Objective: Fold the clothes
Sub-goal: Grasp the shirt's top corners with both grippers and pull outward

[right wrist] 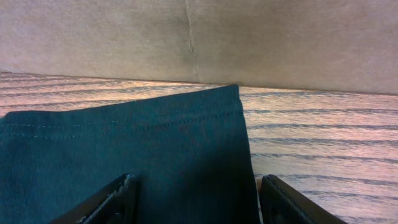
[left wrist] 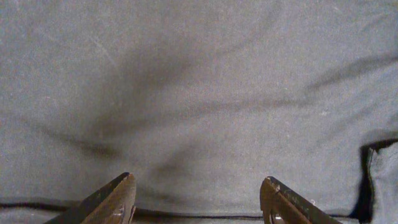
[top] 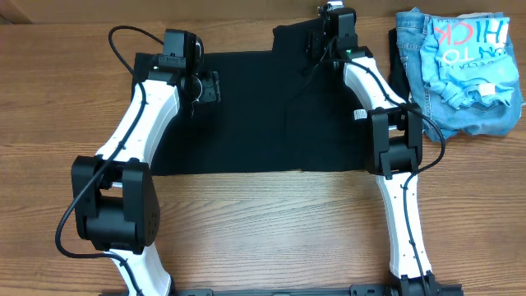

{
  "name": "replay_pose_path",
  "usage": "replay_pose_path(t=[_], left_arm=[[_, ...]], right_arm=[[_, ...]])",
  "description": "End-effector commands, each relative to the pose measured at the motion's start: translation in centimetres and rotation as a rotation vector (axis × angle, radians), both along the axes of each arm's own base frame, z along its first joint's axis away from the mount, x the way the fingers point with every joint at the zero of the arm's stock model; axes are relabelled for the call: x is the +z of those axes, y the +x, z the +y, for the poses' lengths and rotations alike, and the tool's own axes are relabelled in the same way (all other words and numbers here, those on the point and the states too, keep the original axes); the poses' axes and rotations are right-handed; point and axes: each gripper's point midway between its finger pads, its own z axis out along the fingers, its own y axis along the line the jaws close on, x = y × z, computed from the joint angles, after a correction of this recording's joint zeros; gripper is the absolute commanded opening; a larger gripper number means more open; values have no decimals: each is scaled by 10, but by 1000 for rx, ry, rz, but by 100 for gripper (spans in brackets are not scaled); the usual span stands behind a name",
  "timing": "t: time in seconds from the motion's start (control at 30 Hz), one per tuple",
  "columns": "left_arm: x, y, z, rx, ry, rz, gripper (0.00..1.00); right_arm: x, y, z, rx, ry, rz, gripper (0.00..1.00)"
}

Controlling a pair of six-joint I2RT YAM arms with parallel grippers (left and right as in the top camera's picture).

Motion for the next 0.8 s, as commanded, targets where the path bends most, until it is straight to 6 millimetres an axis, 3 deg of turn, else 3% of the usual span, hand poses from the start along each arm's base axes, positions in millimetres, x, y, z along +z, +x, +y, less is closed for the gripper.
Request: replay_pose_path(t=[0.0,0.03,0.2,0.27,0.33,0.4,0.5,0.63,0.77], left_arm=[[5,4,2,-18,28,-20,68],[5,5,4,-12,39,-22,68],[6,9,12,11,65,-37,63],[10,18,32,90,87,-72,62],[18,32,56,157,65,-125,62],[18,32,68,180,62,-123,62],[20,35,76,201,88,-137,63],[20,47,80,211,98,-183,64],[-17,77,117,193,179,-232,66]], right_arm=[[-24,-6,-5,-11,-15,54,55],[-23,-6,-5,-11,-15,51,37],[-20,-4,-4,-11,-13,42,4],[-6,-1,-4,-11,-9,21,4],[29,2,-5,-19,-11,-9,4],[48,-6,-12,-43,-35,20,4],[55,-26,-16,-45,-53,105,4],[60,-27,-16,-44,-52,106,4],[59,-28,-15,-42,-51,110,4]])
